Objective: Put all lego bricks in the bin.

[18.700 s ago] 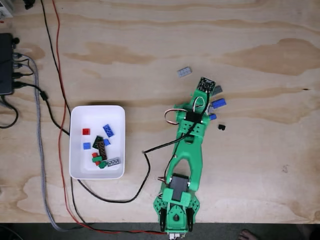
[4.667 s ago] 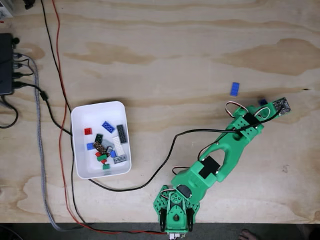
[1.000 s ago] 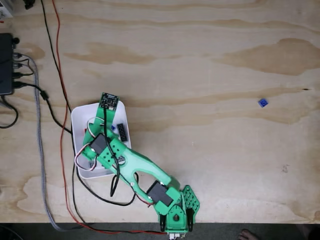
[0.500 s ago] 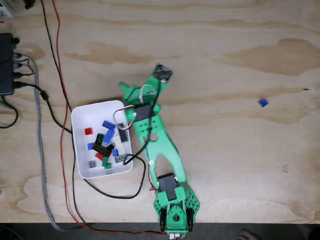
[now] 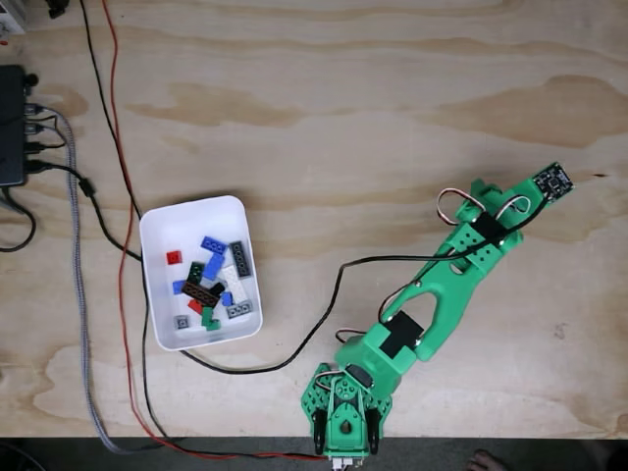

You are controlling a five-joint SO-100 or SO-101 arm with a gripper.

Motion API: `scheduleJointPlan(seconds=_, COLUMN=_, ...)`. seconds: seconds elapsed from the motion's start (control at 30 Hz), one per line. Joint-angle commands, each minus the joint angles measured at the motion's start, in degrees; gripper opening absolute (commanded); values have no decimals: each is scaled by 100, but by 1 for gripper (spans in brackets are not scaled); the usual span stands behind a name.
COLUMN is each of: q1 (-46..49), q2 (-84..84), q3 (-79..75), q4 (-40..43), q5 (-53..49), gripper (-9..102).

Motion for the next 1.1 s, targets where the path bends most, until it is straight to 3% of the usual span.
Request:
scheduleJointPlan(seconds=0.0, q1=439, q2=-264, q3=-141, q4=-545, q5=-422, gripper=22)
scheduleJointPlan(seconds=0.5, q1=334, q2=-1292, q3=-1213, q4=-870, q5=-369, gripper=20)
scheduleJointPlan(seconds=0.87, q1=255, q2=-1397, q3=-1327, q4=-1195, q5=-352, gripper=5)
scheduleJointPlan(seconds=0.97, q1=237, q2=-1371, q3=-1222, q4=-1213, q5=-439, gripper=13)
scheduleJointPlan(seconds=1.07, q1=229, q2=-1371, q3=-1213, q4=-1248, q5=-475, gripper=15)
